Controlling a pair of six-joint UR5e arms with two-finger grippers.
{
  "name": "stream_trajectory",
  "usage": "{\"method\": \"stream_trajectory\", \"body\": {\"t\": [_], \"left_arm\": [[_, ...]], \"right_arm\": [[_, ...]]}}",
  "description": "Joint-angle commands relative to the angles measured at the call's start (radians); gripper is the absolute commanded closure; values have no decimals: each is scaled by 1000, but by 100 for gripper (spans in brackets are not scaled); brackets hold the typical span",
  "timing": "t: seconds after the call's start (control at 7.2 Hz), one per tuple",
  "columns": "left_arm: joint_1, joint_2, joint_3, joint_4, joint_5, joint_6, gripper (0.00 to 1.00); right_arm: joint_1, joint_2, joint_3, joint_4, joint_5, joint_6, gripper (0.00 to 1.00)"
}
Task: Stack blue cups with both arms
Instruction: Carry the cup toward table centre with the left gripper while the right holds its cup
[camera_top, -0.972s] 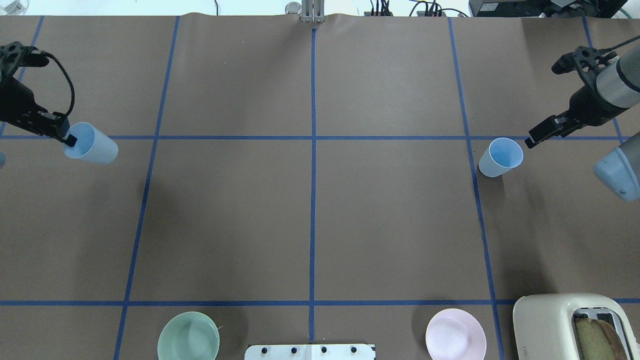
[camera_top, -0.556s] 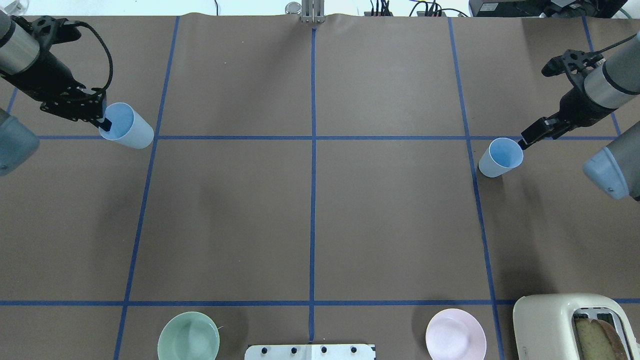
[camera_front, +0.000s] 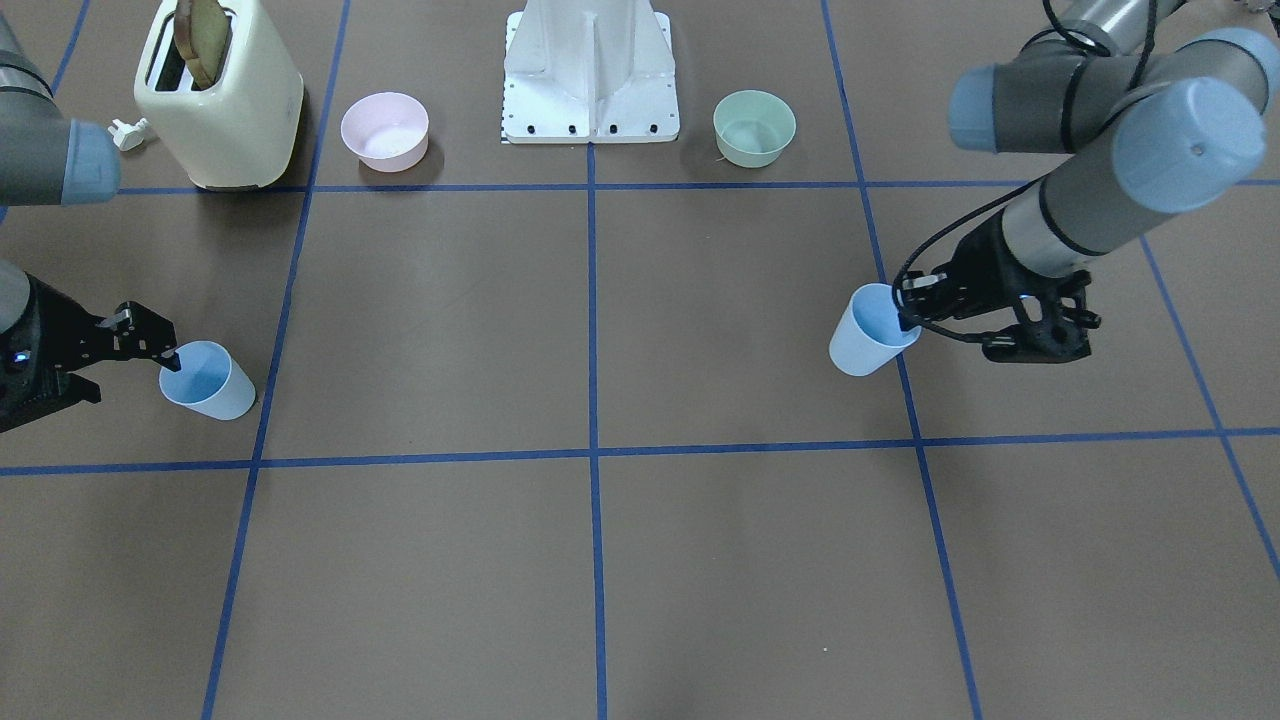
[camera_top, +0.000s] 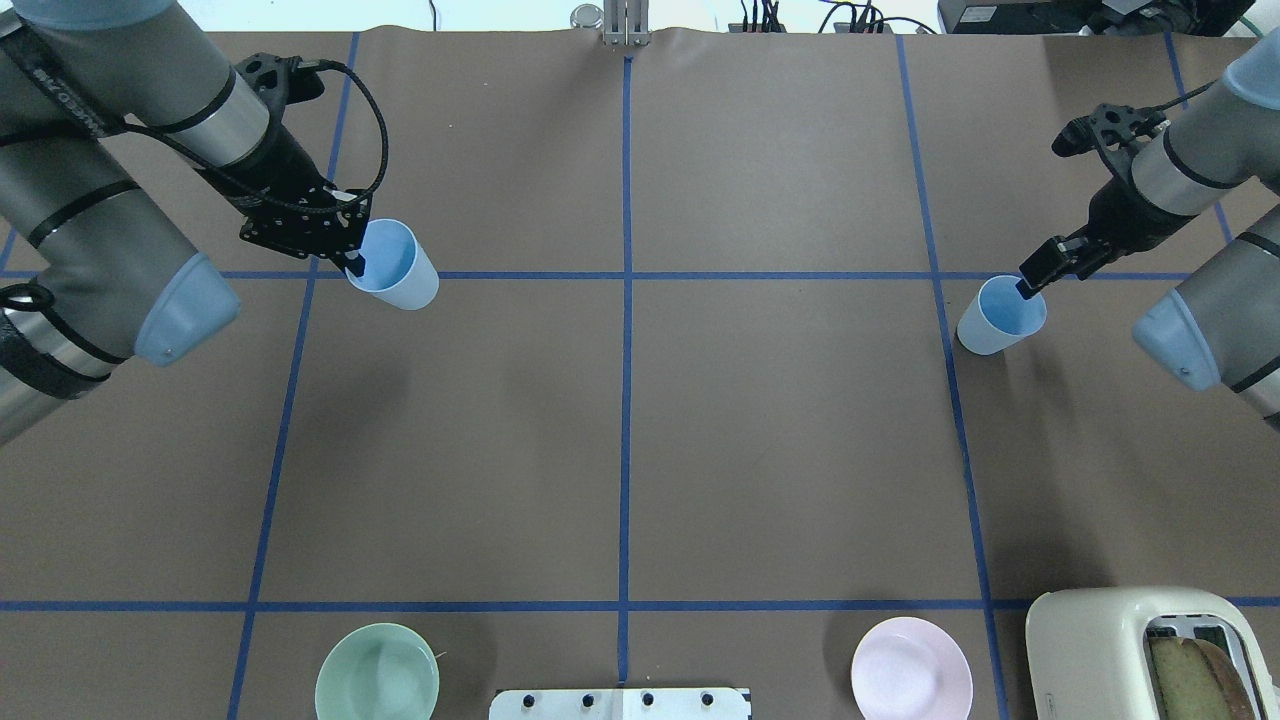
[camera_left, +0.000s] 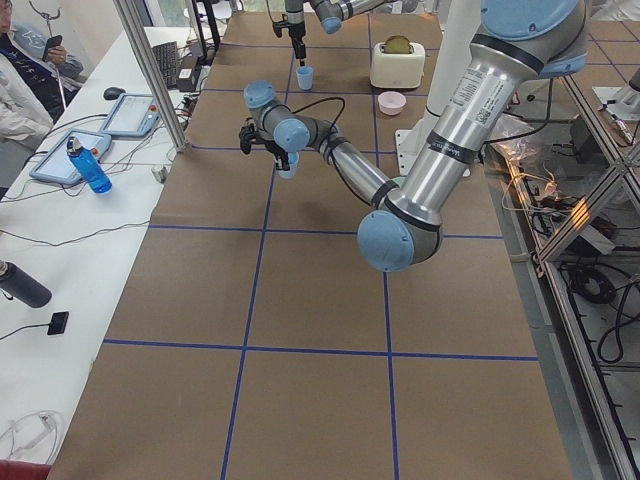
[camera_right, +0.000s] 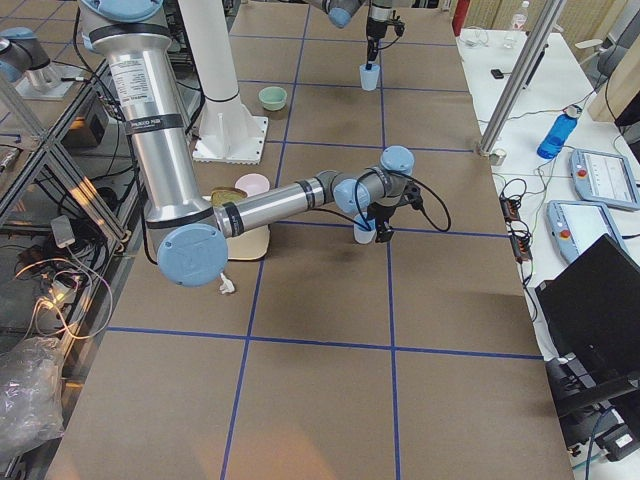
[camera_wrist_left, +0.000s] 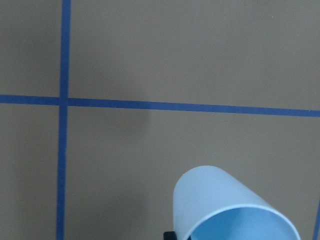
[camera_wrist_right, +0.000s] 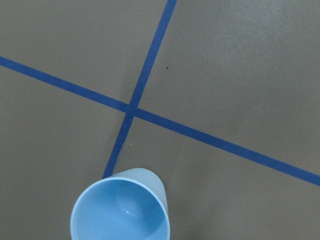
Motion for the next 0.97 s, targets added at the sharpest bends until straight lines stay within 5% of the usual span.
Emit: {"method": "stream_trajectory", "body": {"t": [0.0, 0.42, 0.83], "left_arm": [[48, -75, 49, -7, 5, -62, 100], [122, -135, 113, -80, 74, -162, 100], [151, -204, 187, -109, 75, -199, 100]], "right_arm": [[-18, 9, -25, 3, -19, 1, 16], [-29, 7, -25, 2, -20, 3, 34], [-37, 9, -25, 3, -20, 55, 81]]}}
